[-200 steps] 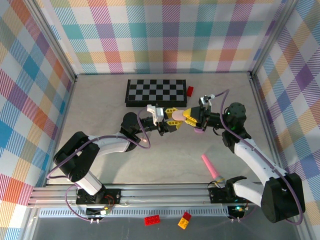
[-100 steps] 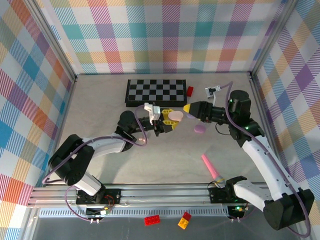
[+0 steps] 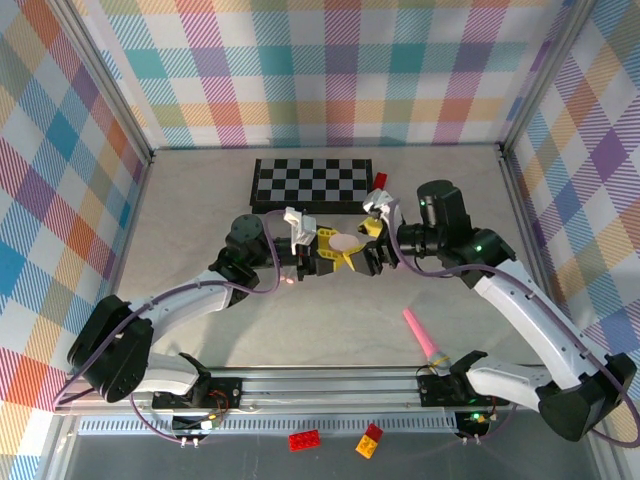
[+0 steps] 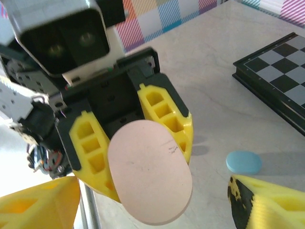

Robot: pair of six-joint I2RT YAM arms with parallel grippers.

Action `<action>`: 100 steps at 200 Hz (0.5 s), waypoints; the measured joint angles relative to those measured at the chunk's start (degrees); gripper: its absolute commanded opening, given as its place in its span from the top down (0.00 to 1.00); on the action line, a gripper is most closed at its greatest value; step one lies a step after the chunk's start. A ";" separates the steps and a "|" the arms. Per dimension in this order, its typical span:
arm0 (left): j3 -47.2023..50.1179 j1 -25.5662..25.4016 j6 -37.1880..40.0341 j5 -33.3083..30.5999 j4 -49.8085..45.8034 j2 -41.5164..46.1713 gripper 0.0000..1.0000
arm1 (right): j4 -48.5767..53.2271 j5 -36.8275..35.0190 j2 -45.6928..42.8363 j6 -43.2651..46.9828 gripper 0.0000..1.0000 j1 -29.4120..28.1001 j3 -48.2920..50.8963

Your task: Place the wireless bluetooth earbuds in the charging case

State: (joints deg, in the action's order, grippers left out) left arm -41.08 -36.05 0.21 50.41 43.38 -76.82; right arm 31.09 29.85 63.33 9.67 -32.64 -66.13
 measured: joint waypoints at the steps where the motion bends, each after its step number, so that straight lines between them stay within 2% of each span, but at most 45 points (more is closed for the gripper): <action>1: 0.00 0.00 0.04 0.02 -0.07 0.02 0.68 | 0.09 -0.13 0.04 0.28 0.19 -0.07 0.00; 40: 0.00 0.00 0.48 0.66 -1.68 0.20 0.68 | 0.37 -4.31 0.85 4.52 0.20 -0.44 -0.11; 100: 0.00 0.22 0.24 0.57 -2.80 0.22 0.68 | -1.95 -9.31 -0.37 4.74 0.21 -1.18 0.04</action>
State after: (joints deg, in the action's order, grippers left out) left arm -41.08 -35.83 0.45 50.98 40.58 -76.60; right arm 29.15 20.53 62.96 14.41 -33.82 -66.08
